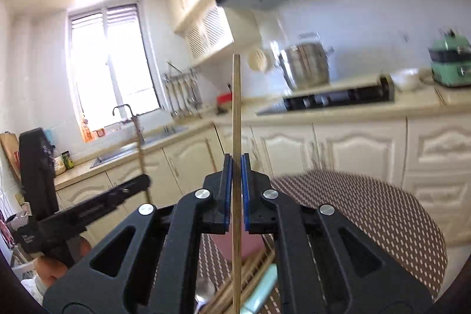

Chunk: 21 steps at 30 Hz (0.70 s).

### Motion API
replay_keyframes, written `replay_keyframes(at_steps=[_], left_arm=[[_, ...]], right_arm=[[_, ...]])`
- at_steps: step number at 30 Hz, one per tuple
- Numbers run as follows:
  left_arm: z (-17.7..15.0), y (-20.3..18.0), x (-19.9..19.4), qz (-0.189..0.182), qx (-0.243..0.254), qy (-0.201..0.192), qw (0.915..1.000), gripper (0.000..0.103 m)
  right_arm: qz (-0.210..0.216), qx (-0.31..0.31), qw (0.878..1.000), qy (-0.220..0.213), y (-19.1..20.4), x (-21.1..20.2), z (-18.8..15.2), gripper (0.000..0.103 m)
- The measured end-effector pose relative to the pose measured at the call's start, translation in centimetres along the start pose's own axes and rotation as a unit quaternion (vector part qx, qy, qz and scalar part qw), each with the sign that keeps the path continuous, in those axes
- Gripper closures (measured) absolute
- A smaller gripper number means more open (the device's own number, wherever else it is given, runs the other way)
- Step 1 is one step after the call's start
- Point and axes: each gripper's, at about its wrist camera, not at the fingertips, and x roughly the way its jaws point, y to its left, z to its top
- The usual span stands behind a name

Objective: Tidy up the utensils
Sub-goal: 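Lift both chopsticks upright and carry them over the pink cup, then drop the chopsticks into the pink cup by opening both tools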

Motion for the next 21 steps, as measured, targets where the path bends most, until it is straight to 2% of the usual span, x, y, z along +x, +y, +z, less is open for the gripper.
replay_keyframes(at_steps=[7, 12, 17, 21], left_arm=[[2.7, -1.5, 1.0, -0.008, 0.014, -0.061, 0.9980, 0.097], [4.2, -1.3, 1.6, -0.002, 0.006, -0.103, 0.9947, 0.097], [4.9, -1.0, 2.8, 0.006, 0.002, -0.128, 0.9917, 0.097], [4.6, -0.6, 4.7, 0.019, 0.006, -0.124, 0.9921, 0.097]], right_arm=[[0.022, -0.008, 0.999, -0.031, 3.7, 4.4, 1.9, 0.097], [0.019, -0.003, 0.998, -0.052, 4.2, 6.4, 2.0, 0.097], [0.019, -0.004, 0.997, -0.068, 4.9, 7.9, 1.7, 0.097], [0.016, -0.013, 0.997, -0.078, 5.1, 8.8, 1.2, 0.097]])
